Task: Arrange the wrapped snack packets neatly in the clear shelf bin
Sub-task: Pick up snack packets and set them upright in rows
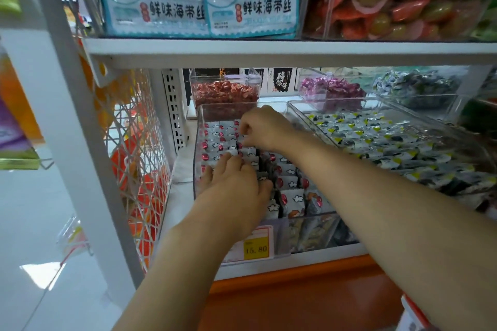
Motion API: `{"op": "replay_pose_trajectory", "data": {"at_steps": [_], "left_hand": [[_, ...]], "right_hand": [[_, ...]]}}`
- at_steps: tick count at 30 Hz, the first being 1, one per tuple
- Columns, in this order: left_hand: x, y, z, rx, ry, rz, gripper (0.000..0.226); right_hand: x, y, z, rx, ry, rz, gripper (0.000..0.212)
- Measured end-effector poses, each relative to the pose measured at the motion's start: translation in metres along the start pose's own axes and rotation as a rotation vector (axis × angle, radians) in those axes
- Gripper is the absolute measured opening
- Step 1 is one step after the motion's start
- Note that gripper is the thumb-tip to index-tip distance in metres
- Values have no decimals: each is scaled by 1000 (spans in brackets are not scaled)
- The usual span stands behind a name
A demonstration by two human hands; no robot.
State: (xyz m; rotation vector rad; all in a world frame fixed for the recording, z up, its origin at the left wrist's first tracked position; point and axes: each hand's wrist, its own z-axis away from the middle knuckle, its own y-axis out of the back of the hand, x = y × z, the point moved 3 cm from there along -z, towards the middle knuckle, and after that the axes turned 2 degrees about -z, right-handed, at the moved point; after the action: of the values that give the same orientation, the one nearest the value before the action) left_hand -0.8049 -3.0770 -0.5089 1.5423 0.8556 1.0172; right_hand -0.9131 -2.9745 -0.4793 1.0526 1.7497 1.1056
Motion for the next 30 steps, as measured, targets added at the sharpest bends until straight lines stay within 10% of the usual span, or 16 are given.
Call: {"op": "replay_pose_trajectory", "data": {"at_steps": [16,30], "left_hand": [[-3,2,5,23,-13,48,48],[-2,21,12,338,62,484,36]], "right_hand": [[-13,4,22,30,4,-118,6],[19,64,127,704,-264,-737,7]]}}
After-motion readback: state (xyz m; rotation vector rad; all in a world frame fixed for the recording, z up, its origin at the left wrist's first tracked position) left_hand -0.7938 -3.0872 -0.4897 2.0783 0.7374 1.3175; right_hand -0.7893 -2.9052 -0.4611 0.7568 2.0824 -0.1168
